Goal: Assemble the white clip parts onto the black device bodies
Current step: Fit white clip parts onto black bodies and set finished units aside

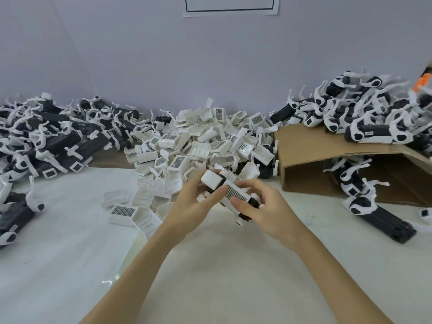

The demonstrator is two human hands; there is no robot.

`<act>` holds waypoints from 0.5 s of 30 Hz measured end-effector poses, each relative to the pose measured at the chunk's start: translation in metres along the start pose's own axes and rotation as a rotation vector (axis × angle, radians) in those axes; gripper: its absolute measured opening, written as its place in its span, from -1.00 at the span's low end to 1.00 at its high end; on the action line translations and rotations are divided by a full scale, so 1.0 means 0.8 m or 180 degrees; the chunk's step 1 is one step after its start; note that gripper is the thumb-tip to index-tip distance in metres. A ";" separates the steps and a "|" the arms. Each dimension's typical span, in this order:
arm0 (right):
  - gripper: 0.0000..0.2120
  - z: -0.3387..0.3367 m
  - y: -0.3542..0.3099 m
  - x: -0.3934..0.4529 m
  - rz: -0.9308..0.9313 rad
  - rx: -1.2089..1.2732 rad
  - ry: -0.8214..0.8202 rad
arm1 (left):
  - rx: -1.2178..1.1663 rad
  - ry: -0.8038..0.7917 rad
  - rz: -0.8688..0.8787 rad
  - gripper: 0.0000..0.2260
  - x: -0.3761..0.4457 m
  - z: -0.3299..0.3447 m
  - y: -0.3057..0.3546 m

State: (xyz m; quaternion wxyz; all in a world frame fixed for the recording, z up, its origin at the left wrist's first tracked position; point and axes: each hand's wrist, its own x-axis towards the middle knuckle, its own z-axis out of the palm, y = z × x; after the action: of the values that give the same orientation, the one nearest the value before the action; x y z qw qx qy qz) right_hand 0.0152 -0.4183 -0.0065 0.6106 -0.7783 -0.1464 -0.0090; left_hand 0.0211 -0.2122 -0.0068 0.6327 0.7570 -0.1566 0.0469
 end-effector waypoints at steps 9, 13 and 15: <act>-0.54 0.015 0.008 -0.003 -0.0579 -0.1342 0.0314 | 0.0373 0.0511 -0.0087 -0.80 -0.002 0.012 0.008; -0.63 -0.005 0.009 -0.001 -0.0226 -0.0598 -0.0072 | 0.2529 0.0381 0.1135 -0.51 0.000 -0.013 0.000; -0.61 -0.019 0.006 -0.001 -0.0084 -0.0099 -0.0429 | 0.2095 0.0243 0.1042 -0.48 -0.001 -0.021 0.006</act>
State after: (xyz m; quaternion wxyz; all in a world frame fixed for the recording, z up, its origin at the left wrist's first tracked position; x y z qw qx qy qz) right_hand 0.0181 -0.4337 -0.0075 0.5871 -0.7845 -0.1972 0.0331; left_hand 0.0212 -0.1966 0.0007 0.3448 0.8826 -0.2285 0.2235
